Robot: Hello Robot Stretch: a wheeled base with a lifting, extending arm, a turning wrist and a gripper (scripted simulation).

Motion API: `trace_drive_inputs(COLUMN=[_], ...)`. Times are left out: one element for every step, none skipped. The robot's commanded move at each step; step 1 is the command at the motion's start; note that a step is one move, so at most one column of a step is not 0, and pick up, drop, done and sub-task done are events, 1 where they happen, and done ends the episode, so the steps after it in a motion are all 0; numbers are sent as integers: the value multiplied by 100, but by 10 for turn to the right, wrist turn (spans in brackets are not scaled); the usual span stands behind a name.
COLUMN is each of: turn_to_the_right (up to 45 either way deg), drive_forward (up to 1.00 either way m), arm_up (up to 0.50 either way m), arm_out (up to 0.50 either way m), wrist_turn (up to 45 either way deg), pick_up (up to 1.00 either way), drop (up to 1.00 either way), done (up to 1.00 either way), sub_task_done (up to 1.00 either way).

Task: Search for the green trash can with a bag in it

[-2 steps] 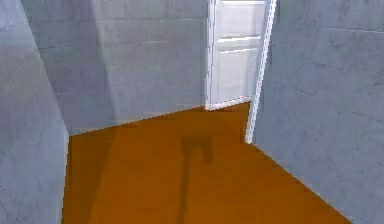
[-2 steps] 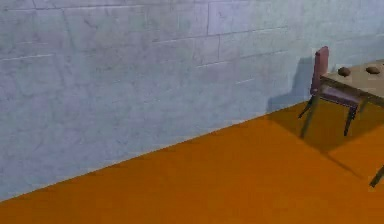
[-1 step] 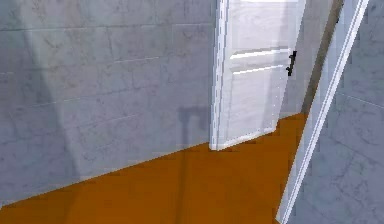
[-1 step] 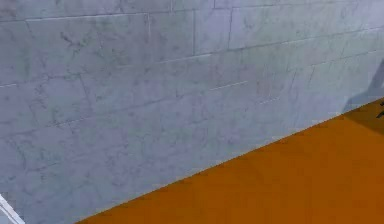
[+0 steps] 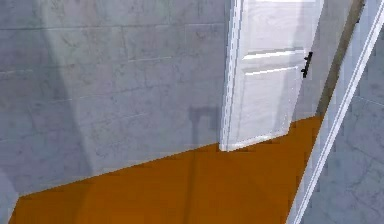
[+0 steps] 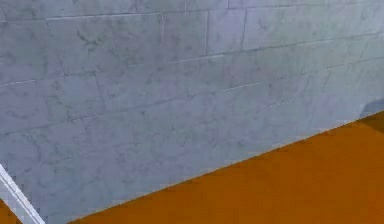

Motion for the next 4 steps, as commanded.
trace_drive_inputs(turn_to_the_right=[0,450,30,0], drive_forward=[80,0,0,100], arm_up=[0,0,0,0], arm_out=[0,0,0,0], wrist_turn=[0,0,0,0], pick_up=[0,0,0,0], drop=[0,0,0,0], done=[0,0,0,0], sub_task_done=[0,0,0,0])
